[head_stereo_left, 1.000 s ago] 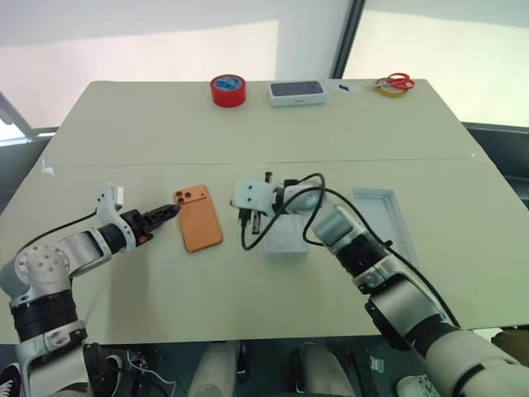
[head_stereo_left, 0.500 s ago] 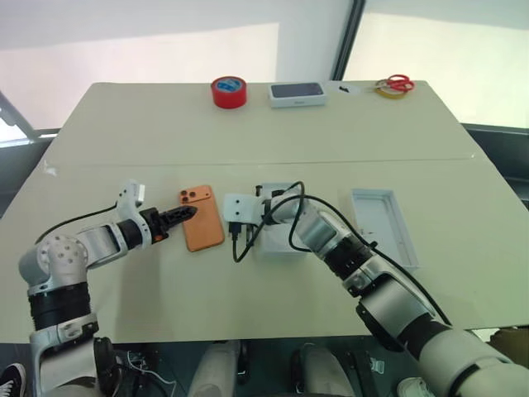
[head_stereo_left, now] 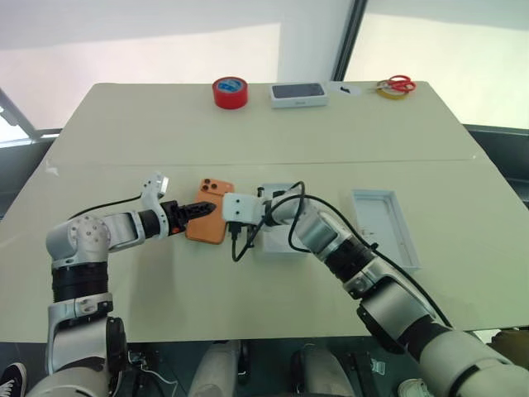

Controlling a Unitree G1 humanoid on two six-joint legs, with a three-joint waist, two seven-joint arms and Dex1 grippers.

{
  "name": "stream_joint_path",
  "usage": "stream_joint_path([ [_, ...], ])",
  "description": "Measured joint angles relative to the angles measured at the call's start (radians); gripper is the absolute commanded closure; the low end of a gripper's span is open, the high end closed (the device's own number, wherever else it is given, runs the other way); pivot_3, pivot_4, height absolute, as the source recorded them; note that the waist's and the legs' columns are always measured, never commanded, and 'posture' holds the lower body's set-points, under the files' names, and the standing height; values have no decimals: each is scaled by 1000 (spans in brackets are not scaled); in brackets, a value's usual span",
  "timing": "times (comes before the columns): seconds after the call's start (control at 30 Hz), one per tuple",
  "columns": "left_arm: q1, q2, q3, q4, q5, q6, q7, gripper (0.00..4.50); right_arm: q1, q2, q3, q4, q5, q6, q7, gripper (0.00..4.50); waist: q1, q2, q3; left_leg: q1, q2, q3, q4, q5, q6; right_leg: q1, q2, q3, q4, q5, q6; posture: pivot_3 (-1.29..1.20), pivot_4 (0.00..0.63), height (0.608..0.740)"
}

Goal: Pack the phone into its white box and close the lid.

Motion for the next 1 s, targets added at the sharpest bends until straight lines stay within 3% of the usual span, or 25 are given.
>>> stream_joint_path([
  [0.13, -26, -2, -19, 30, 13, 3, -22, 987, 0, 0, 0, 0, 0, -2, -3, 4447, 0, 0, 0, 0, 0, 0, 0, 0, 0, 0, 0, 0, 0, 0, 0, 0, 150, 735],
  [0.23, -27, -6, -21, 41, 15, 3, -29, 1764, 0, 0, 1, 0, 0, -5, -4, 4500, -1, 0, 0, 0, 0, 0, 0, 0, 0, 0, 0, 0, 0, 0, 0, 0, 150, 735],
  [0.33, -10, -2, -24, 51, 23, 4, -35, 3235, 0, -1, 2, 0, 0, -10, -5, 4500, -4, 0, 0, 0, 0, 0, -1, 0, 0, -1, 0, 0, 0, 0, 0, 0, 150, 735],
  [0.57, 6, 6, -26, 49, 16, 26, -64, 3235, 0, -1, 2, 1, 0, -13, -8, 4500, -7, 0, 0, 0, 0, 0, -1, 0, 0, -2, 0, 0, 0, 0, 0, 0, 150, 735],
  [0.7, 3, -11, 17, 51, -21, 57, -72, 4477, 1, -1, 1, 7, 3, -20, -15, 4500, -9, -1, 0, 0, 0, 0, -2, 0, 0, -2, 0, 0, 0, 0, 0, 0, 150, 735],
  [0.87, 7, -21, 59, 70, -32, 73, -52, 4477, 16, -7, -21, 7, 30, -58, -16, 4500, -11, -1, 0, 0, 1, 0, -2, 0, 0, -3, 0, 0, 0, 0, 0, 0, 150, 735],
  [1.0, 30, -24, 70, 61, -44, 54, -61, 4477, 44, -14, -116, -27, 130, -68, -1, 4500, -12, -2, 1, -1, 1, 0, -3, 0, 0, -3, 0, 0, 0, 0, 0, 0, 150, 735],
])
